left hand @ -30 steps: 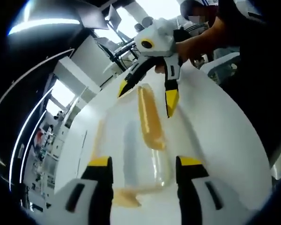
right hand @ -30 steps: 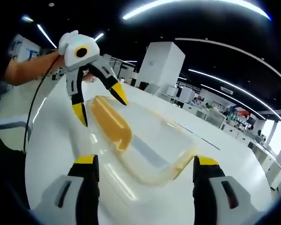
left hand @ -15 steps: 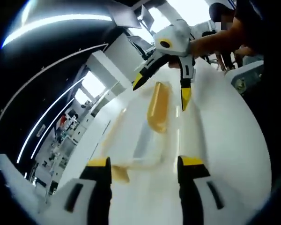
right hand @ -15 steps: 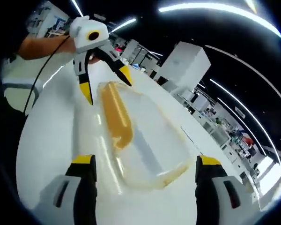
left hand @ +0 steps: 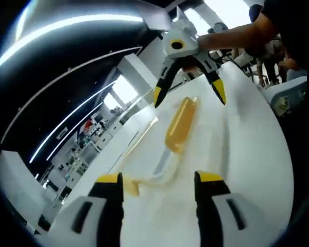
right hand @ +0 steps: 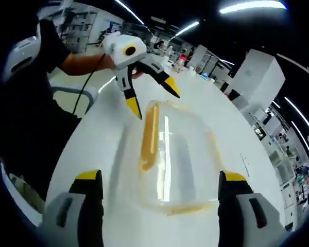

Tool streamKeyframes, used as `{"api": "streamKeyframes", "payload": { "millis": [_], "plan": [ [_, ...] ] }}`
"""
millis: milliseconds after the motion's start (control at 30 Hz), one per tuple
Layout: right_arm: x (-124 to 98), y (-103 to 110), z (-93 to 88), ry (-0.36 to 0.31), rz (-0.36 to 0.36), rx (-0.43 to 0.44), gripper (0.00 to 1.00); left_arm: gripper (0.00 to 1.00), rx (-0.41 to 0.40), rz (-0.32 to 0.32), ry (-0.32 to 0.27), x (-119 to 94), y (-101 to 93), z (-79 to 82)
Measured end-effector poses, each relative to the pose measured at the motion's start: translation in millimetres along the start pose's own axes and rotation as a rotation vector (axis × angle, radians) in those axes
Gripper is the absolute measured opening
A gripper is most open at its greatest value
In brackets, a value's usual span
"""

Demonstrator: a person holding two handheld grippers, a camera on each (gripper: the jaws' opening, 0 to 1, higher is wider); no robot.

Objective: Snap each plastic latch of the storage box into its locked position after aligning the lid with the box until every specified latch is closed and the lid sits flush.

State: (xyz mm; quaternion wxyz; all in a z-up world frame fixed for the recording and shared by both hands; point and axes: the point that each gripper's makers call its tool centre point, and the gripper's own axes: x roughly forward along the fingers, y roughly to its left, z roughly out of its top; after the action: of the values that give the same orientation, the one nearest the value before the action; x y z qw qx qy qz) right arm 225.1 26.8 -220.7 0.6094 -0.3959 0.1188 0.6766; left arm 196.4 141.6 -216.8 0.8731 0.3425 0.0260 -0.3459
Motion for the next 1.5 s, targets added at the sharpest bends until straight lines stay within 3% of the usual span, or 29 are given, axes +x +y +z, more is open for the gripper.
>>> {"api": "streamKeyframes", "payload": {
  "millis": [100, 167, 433, 567, 667, 833, 1000, 1067, 1333, 1500],
  "plan": [
    [5, -9, -6.9, 0.080, 0.029, -0.042, 0.94, 0.56, -0.016, 0.013, 0.000, 3, -0.8, -3.8],
    [9, -14, -5.6, 0.092, 0.040, -0.050, 0.94, 0.58, -0.012, 0.040, 0.003, 4, 3.2, -6.7],
    [15, -9, 6.9, 0.066, 0.205, -0.018, 0.94, 0.69, -0.094, 0.073, -0.039, 3, 8.2, -9.1],
    [16, -17, 9.7, 0.067, 0.230, 0.004, 0.94, 0.74, -0.136, 0.087, -0.065, 5, 11.3, -10.9],
    [15, -19, 8.1, 0.103, 0.303, 0.004, 0.93, 0.73, -0.149, 0.098, -0.071, 9, 8.7, -12.8],
    [12, -20, 11.1, 0.148, 0.429, 0.008, 0.81, 0.73, -0.163, 0.104, -0.071, 17, 1.6, -13.8],
    [27, -44, 5.1, 0.238, 0.450, 0.017, 0.83, 0.73, -0.153, 0.161, -0.047, 22, 3.2, -20.7],
    [32, -36, 6.3, 0.263, 0.513, 0.036, 0.79, 0.73, -0.165, 0.180, -0.042, 22, 4.9, -22.4],
    [44, -43, 2.8, 0.340, 0.583, 0.049, 0.79, 0.74, -0.186, 0.187, -0.050, 24, 1.4, -20.8],
    [45, -37, 0.7, 0.426, 0.612, 0.057, 0.78, 0.71, -0.208, 0.184, -0.041, 26, -1.3, -20.0]
  ]
}}
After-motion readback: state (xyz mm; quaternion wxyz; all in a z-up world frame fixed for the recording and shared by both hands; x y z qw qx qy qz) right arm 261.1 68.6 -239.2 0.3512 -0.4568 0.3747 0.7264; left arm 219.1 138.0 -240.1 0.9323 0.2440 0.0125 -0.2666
